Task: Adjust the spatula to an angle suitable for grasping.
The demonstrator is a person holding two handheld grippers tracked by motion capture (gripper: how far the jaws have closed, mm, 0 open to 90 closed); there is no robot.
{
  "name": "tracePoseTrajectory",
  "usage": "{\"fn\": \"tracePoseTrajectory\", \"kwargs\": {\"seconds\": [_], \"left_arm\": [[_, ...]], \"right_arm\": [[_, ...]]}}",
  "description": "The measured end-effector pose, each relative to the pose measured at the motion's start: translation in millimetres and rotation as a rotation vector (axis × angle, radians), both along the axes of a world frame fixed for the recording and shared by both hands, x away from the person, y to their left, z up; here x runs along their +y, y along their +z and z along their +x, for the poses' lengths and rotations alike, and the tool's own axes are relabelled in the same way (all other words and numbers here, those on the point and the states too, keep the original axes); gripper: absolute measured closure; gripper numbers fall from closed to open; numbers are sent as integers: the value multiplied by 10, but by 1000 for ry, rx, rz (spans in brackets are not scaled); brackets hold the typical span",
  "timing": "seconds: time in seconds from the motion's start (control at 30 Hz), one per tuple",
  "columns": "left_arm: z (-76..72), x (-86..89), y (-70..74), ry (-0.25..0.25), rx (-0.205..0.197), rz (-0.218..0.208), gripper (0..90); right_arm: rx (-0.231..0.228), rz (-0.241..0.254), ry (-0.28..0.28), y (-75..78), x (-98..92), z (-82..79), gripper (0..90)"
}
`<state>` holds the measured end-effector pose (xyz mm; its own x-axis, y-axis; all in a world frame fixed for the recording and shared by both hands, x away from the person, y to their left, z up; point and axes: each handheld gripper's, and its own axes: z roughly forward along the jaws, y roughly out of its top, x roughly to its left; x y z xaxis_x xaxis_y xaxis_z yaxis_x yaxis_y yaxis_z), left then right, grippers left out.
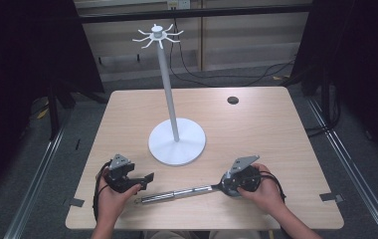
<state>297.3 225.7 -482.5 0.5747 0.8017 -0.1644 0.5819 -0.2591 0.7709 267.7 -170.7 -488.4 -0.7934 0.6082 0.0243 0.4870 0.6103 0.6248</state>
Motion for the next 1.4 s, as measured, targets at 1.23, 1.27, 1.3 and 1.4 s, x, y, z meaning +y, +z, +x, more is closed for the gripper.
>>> {"fn": "tracePoseTrajectory", "kwargs": {"seconds": [1.23, 1.27, 1.3, 1.4], "left_arm": [[81, -60, -32, -7, 5, 6, 130], [86, -64, -32, -12, 4, 4, 130], [93, -72, -31, -18, 4, 6, 129], [102, -85, -35, -22, 6, 11, 130]], "right_arm": [[23, 67, -252, -22, -636, 42, 900], [22, 68, -261, -22, -651, 37, 900], [27, 69, -276, -20, -687, 29, 900], [25, 72, -294, -23, -739, 20, 900]]}}
